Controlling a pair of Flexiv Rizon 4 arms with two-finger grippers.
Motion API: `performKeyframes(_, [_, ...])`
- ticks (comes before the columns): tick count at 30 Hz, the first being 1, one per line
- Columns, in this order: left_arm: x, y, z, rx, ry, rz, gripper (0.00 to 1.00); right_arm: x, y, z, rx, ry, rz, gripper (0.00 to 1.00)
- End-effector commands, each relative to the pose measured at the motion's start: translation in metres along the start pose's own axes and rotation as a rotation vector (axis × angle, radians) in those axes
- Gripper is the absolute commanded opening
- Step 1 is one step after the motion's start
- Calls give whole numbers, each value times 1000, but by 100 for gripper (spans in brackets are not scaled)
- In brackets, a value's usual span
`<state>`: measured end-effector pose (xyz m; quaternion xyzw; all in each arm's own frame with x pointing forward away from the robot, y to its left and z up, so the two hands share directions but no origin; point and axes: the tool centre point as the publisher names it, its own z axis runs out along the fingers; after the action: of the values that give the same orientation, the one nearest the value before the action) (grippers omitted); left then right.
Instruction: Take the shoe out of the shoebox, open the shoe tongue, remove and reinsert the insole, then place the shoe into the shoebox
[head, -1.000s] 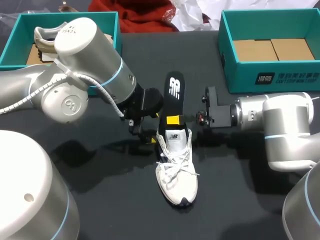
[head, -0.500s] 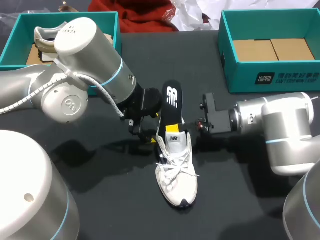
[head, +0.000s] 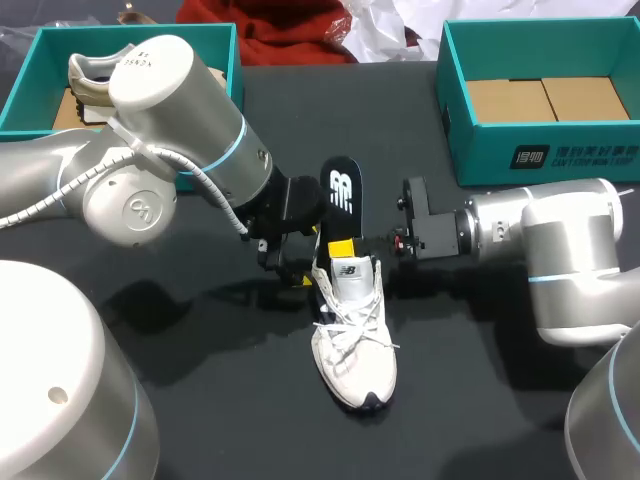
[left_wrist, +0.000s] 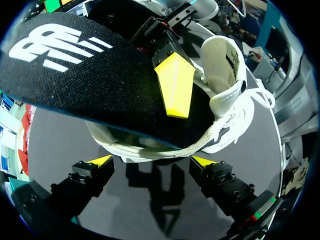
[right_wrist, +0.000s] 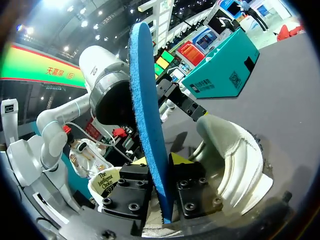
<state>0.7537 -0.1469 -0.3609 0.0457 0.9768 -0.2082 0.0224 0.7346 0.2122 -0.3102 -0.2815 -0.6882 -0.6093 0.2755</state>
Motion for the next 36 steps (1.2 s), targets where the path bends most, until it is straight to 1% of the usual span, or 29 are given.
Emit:
performKeyframes(1, [0,0,1,-1,-2,1,100,1,4,-3,-10,-2,-6,18])
performKeyframes(12, [0,0,1,-1,-2,1,100,-3,22,-10,-20,-9,-28,25])
performKeyframes(14, [0,0,1,-1,-2,1,100,-5,25,-11,-25,-12,-25,24])
performKeyframes(15, [0,0,1,-1,-2,1,100,-6,26,-11,-26,-12,-24,20])
performKeyframes(16, [0,0,1,-1,-2,1,100,-7,27,-11,-27,-9,-23,8])
performKeyframes(17, [0,0,1,-1,-2,1,100,-8,28,-10,-25,-6,-21,0])
performKeyframes(19, [0,0,1,-1,-2,1,100,-10,26,-8,-18,0,-13,0])
performKeyframes(26, [0,0,1,-1,-2,1,100,-13,10,-6,-10,8,28,0])
performKeyframes(36, [0,0,1,-1,-2,1,100,-4,-22,-3,-3,-12,85,0])
